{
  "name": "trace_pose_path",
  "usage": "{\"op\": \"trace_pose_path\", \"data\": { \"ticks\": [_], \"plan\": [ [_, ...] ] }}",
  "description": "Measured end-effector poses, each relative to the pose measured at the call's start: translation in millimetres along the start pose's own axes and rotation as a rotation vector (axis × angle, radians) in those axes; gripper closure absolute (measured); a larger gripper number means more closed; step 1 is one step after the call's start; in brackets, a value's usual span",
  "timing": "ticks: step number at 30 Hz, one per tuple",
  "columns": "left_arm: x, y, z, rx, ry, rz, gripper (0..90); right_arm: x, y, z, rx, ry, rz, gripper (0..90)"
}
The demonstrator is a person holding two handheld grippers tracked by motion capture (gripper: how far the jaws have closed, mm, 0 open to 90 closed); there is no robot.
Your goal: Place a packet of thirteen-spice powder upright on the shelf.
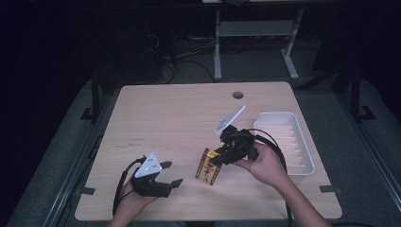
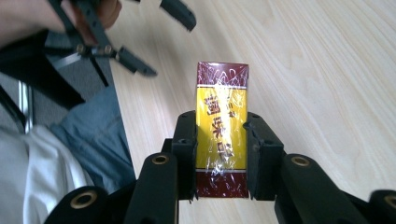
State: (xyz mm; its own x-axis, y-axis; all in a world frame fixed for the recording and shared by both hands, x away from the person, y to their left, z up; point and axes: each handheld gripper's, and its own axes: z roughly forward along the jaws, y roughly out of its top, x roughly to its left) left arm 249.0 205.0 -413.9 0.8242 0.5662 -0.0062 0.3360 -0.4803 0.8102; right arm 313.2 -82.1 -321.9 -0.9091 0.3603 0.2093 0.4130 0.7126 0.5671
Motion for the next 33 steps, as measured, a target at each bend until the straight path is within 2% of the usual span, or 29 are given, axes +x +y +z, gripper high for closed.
{"op": "trace_pose_path", "data": {
  "ticks": [17, 22, 33],
  "plan": [
    [13.8, -5.3, -7.4, -0.010, 0.016, -0.040, 28.9, -1.0, 17.4, -14.1, 0.123, -0.006, -0.201, 68.2],
    [14.5, -5.9, -7.7, -0.013, 0.015, -0.047, 28.8, -1.3, 16.8, -19.9, 0.142, -0.005, -0.233, 68.2],
    [17.2, -7.1, -8.7, -0.012, 0.016, -0.056, 28.7, -5.7, 8.4, -31.2, 0.157, -0.010, -0.273, 68.2]
  ]
}}
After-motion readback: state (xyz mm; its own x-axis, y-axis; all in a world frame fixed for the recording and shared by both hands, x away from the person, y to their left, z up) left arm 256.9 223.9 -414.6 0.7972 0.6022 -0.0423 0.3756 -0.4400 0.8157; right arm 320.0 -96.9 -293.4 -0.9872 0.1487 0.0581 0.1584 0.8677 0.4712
